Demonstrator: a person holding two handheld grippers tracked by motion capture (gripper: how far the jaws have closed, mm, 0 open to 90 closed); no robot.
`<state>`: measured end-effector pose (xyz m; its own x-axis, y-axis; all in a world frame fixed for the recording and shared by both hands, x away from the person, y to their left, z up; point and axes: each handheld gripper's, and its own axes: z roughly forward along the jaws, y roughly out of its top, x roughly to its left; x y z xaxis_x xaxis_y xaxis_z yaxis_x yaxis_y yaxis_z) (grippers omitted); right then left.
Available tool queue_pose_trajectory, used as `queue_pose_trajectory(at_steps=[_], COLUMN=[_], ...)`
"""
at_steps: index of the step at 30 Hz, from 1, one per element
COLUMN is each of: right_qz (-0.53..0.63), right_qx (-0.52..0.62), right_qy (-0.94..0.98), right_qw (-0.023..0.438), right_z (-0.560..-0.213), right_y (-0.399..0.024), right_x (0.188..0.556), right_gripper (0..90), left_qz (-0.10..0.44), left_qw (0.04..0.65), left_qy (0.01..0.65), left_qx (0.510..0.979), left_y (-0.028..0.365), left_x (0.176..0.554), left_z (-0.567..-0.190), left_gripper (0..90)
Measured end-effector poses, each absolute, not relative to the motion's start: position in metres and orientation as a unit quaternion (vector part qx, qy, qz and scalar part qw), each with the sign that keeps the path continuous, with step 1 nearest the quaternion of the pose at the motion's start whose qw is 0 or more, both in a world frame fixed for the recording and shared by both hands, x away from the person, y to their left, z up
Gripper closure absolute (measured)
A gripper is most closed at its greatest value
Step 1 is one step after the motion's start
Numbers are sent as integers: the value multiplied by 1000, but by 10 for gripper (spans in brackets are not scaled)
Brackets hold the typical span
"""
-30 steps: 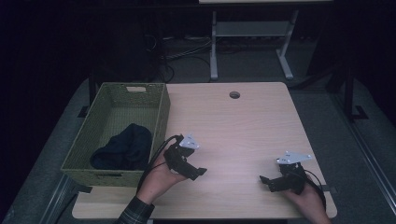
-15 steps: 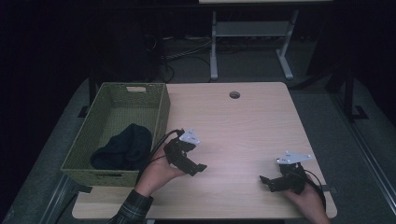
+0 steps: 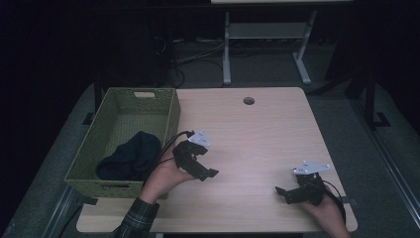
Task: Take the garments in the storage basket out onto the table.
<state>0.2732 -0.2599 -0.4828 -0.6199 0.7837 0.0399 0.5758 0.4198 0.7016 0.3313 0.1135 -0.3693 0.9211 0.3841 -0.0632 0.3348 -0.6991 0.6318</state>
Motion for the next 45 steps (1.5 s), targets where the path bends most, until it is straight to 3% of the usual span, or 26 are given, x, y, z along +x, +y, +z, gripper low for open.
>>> queue_pose_trajectory(at_steps=[45], right_qz=[350], right_qx=[408], right_qy=[830], right_qw=[151], right_z=[-483], right_y=[-260], right_x=[273], right_gripper=[13], left_qz=[88], left_qw=[341], left_qy=[252], left_qx=[902], left_y=[190], left_x=[337], left_z=[-315], left_gripper=[149])
